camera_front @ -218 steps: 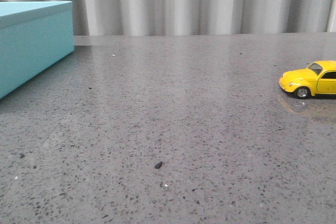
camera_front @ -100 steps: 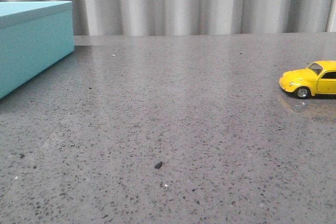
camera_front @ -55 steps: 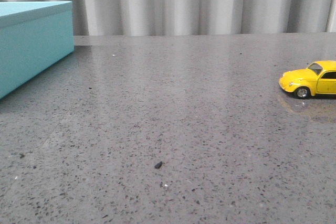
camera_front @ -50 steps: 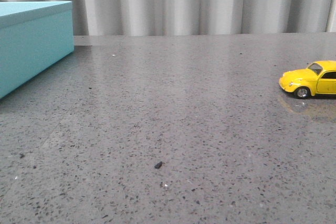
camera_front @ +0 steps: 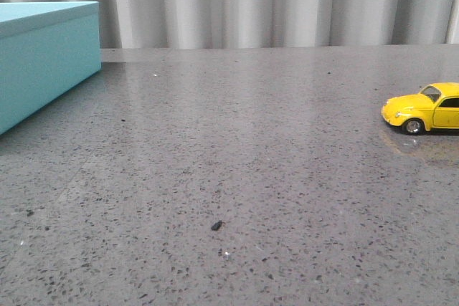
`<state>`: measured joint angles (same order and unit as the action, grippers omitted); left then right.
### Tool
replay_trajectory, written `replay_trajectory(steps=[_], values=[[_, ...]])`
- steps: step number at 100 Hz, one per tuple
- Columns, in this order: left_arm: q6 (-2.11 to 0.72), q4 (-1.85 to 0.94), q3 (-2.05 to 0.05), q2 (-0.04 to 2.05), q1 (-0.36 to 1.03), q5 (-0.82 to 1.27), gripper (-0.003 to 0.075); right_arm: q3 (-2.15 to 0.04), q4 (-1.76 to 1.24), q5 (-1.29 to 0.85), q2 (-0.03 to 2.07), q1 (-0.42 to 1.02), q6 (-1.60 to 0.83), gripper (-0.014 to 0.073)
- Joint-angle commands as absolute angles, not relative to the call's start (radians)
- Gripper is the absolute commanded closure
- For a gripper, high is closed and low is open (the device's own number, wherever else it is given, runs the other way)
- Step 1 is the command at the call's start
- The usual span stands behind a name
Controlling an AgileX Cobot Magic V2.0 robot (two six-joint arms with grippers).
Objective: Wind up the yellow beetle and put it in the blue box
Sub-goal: 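Position the open right gripper above the yellow beetle car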
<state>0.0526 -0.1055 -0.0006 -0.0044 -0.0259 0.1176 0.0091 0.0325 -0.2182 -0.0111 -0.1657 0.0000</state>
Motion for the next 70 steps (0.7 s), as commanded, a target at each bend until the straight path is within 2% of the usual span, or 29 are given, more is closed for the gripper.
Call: replay_trajectory(steps=[1,24,44,70], values=[[0.063,-0.115,0.025,-0.036,-0.024,-0.011,0.0741,0.026,0.043,-0.129,-0.02,-0.174,-0.008,0.0655],[0.063,-0.115,-0.042,-0.007,-0.024,-0.014,0.0741,-0.033,0.043,-0.116,-0.02,-0.174,-0.008,0.0655],[0.061,-0.081,-0.173,0.113,-0.024,0.04,0.0741,-0.127,0.043,-0.161,-0.018,-0.174,-0.008,0.0655],[0.061,-0.067,-0.322,0.309,-0.024,0.04,0.0741,-0.347,0.043,-0.508,0.145,-0.174,-0.01,0.0655]])
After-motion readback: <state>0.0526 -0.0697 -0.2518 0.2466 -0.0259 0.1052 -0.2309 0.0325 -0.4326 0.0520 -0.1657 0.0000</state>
